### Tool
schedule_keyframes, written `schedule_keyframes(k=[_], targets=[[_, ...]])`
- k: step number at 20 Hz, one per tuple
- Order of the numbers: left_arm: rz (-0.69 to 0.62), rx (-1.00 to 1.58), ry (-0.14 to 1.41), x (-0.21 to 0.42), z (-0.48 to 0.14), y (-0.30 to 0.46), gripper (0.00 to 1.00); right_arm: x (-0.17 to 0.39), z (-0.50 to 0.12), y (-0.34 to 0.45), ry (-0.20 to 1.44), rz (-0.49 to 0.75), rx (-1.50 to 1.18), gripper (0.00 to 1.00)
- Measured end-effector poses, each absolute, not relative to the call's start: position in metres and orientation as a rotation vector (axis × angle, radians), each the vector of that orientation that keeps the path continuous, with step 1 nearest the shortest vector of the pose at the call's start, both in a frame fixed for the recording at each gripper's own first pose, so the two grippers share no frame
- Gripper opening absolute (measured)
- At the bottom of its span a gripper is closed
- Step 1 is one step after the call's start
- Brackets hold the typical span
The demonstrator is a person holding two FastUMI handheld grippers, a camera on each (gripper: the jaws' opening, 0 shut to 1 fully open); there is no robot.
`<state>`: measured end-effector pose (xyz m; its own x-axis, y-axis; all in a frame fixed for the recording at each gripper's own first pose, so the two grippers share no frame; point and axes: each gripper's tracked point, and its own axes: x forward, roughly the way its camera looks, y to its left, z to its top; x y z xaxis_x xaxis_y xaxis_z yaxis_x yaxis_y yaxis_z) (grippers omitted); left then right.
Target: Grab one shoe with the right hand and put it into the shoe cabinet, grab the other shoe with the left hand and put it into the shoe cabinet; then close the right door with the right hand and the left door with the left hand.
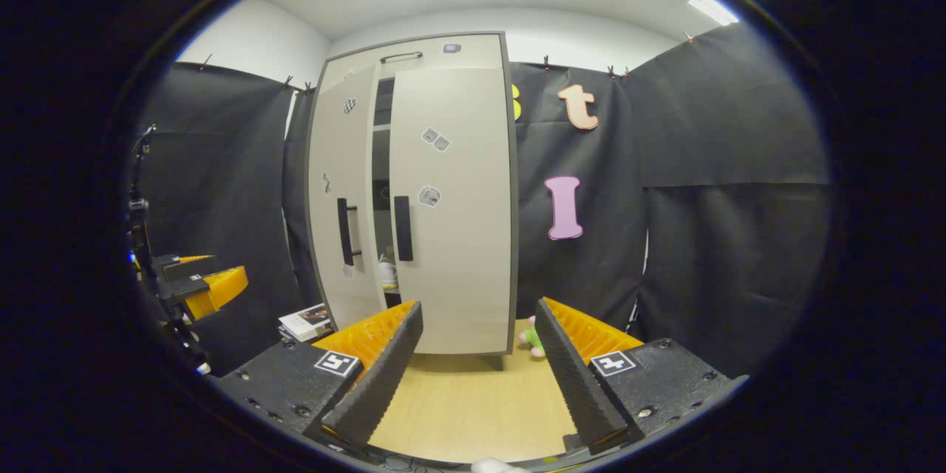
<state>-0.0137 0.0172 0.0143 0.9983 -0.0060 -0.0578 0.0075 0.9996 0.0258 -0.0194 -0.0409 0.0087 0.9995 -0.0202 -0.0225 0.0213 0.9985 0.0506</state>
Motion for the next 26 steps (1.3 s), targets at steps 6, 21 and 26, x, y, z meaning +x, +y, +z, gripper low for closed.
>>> schedule_keyframes(k=[6,21,26], targets=[[0.011,0.007,0.086,-0.03,0.001,0.024,1.0,-0.018,0.008,-0.017,0.021,0.011,0.044,0.98],[-0.002,-0.012,0.088,-0.037,0.003,0.019,0.96,-0.024,-0.011,-0.008,0.063,0.024,0.046,0.99],[-0.014,-0.013,0.09,-0.039,0.003,0.015,0.96,-0.028,-0.012,-0.007,0.06,0.019,0.036,0.99]])
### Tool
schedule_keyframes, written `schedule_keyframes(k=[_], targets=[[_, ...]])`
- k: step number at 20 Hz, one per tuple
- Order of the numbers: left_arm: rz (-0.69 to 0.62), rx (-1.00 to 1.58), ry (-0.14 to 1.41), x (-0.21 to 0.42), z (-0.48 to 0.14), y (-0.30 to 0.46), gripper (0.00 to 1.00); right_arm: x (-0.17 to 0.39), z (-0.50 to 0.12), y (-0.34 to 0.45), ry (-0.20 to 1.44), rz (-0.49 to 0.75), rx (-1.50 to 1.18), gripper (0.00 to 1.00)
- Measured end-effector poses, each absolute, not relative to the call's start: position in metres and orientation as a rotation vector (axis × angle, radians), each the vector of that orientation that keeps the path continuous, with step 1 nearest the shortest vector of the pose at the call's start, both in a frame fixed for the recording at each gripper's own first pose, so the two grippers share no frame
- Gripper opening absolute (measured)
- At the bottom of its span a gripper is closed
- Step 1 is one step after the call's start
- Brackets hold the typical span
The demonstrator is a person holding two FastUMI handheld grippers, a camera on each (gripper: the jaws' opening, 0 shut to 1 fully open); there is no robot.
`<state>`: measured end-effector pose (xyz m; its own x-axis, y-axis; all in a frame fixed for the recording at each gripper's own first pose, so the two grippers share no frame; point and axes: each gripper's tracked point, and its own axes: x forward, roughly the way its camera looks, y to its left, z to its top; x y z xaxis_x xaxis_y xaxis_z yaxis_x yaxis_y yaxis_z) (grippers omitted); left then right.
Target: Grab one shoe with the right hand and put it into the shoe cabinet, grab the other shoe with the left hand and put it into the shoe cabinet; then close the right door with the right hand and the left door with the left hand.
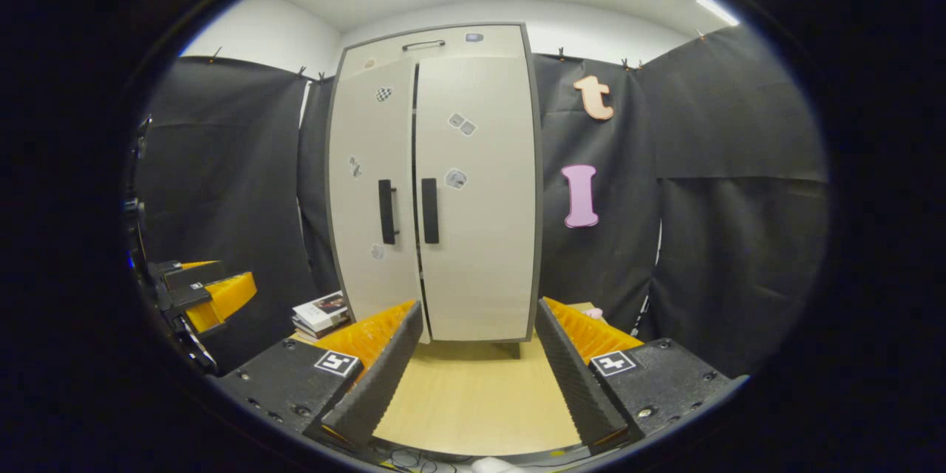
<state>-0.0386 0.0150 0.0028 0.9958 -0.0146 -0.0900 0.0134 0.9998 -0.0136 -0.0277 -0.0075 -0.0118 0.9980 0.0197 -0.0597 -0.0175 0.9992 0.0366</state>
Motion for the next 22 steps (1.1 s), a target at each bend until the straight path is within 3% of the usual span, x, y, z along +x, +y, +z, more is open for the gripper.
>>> schedule_keyframes(k=[3,22], targets=[[-0.011,-0.015,0.089,-0.038,0.004,0.018,1.0,-0.029,-0.011,-0.006,0.059,0.015,0.033,0.99],[-0.026,-0.03,0.078,-0.041,0.013,0.025,0.96,-0.034,0.001,0.014,0.029,0.04,0.007,0.99]])
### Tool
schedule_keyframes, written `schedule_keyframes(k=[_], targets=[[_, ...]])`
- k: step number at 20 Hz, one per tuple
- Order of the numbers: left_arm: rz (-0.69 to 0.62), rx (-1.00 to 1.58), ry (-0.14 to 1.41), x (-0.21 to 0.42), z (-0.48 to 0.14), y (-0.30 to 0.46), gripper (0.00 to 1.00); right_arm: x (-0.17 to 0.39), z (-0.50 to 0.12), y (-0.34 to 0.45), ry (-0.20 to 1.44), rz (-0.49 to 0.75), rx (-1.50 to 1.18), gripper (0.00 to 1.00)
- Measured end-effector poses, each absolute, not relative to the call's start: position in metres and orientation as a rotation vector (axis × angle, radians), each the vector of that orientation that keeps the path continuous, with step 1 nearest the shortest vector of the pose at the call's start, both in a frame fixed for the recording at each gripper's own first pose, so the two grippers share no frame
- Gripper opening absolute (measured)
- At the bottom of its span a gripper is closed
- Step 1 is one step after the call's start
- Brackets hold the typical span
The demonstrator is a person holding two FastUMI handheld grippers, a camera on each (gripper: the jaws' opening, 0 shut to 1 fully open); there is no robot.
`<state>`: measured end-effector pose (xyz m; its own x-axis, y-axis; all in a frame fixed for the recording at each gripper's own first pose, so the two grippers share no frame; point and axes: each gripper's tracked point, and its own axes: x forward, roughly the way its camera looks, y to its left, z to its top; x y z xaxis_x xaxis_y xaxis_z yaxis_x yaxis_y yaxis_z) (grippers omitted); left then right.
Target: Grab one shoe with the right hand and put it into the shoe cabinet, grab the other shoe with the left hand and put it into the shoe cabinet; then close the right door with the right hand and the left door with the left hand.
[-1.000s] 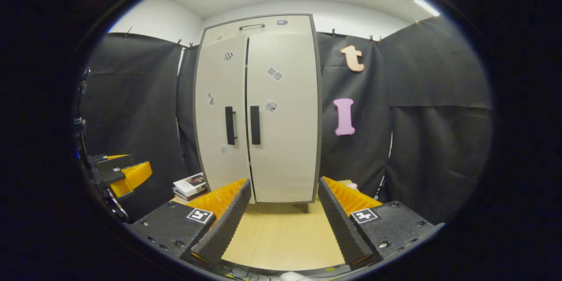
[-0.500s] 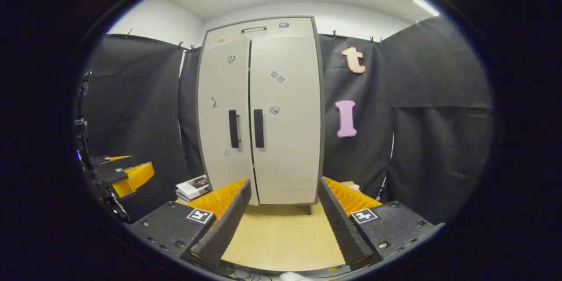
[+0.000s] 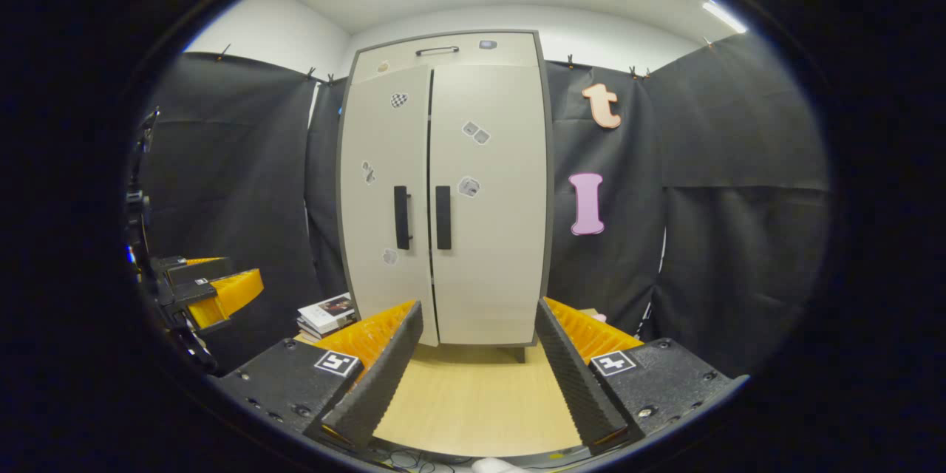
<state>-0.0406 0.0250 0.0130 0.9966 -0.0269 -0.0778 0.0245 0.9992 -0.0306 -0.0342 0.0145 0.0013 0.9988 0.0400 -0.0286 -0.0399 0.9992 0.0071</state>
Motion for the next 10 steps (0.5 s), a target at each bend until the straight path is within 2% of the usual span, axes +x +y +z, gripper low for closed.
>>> schedule_keyframes(k=[2,4,8,9,10], targets=[[-0.022,-0.024,0.08,-0.0409,0.0124,0.0255,1.0,-0.0331,0.0017,0.0173,0.026,0.049,0.019,0.99],[-0.021,-0.029,0.078,-0.0418,0.0126,0.0239,0.96,-0.0323,0.002,0.0191,0.027,0.059,0.031,0.99],[-0.014,-0.034,0.074,-0.0429,0.0131,0.0252,0.96,-0.0325,0.001,0.0154,0.03,0.053,0.026,0.99],[-0.012,-0.038,0.073,-0.0424,0.0133,0.0256,1.0,-0.0319,0.0006,0.0145,0.031,0.052,0.025,0.99],[-0.009,-0.039,0.075,-0.0433,0.0128,0.0259,0.96,-0.0315,0.0004,0.0148,0.03,0.054,0.026,0.99]])
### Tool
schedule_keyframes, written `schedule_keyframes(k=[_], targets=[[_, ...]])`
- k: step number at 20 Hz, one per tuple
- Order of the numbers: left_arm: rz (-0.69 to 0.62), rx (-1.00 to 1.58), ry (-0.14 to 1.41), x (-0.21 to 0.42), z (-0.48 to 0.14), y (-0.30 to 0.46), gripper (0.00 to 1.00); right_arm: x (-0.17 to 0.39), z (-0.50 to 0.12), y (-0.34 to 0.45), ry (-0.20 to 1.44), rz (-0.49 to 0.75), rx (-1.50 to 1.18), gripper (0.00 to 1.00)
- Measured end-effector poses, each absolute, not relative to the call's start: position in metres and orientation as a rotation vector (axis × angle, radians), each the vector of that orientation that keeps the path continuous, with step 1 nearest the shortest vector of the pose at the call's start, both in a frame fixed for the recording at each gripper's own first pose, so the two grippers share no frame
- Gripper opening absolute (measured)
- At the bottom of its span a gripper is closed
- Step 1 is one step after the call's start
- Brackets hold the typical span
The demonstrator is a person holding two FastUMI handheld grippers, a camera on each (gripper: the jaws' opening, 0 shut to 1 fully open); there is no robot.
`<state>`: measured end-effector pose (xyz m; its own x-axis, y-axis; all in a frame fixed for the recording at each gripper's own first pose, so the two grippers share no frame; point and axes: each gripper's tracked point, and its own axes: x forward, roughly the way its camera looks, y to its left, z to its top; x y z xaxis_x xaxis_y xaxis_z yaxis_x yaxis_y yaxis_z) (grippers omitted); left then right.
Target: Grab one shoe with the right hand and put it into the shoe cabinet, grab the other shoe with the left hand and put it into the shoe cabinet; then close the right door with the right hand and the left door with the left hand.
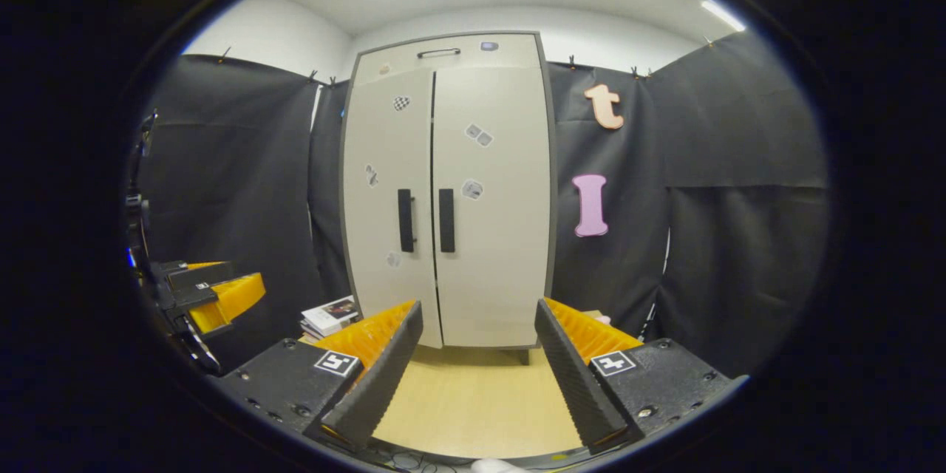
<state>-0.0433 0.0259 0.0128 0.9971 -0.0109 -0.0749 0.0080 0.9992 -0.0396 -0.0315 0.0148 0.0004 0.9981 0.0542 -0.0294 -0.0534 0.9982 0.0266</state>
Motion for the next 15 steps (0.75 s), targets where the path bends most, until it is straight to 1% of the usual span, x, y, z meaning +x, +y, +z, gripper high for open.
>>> schedule_keyframes(k=[1,2,3,4,5,6,12,13,14,15], targets=[[-0.006,-0.039,0.077,-0.044,0.0126,0.0267,1.0,-0.0315,0.0001,0.0148,0.032,0.057,0.026,0.99],[-0.004,-0.038,0.077,-0.0442,0.0125,0.0264,0.96,-0.0318,-0.0018,0.015,0.036,0.059,0.026,0.99],[-0.004,-0.038,0.079,-0.045,0.0123,0.0253,0.96,-0.0322,-0.0028,0.0154,0.04,0.062,0.027,0.99],[-0.003,-0.037,0.078,-0.0453,0.0127,0.0252,1.0,-0.0313,-0.0032,0.0163,0.042,0.066,0.028,0.99],[-0.002,-0.034,0.077,-0.0458,0.0128,0.0244,0.96,-0.0312,-0.0041,0.017,0.044,0.07,0.028,0.99],[-0.001,-0.03,0.078,-0.0464,0.0125,0.0246,1.0,-0.0318,-0.0038,0.0167,0.043,0.071,0.026,0.99],[0.01,-0.024,0.084,-0.0495,0.0121,0.0216,1.0,-0.0302,-0.0045,0.0161,0.044,0.086,0.028,0.99],[0.009,-0.026,0.085,-0.0496,0.0121,0.0198,0.96,-0.0296,-0.0053,0.0151,0.046,0.087,0.026,0.99],[0.009,-0.026,0.082,-0.0507,0.0131,0.0187,1.0,-0.0285,-0.0062,0.0151,0.05,0.09,0.027,0.99],[0.01,-0.024,0.084,-0.0509,0.0129,0.0182,1.0,-0.028,-0.0062,0.0147,0.051,0.092,0.028,0.99]])
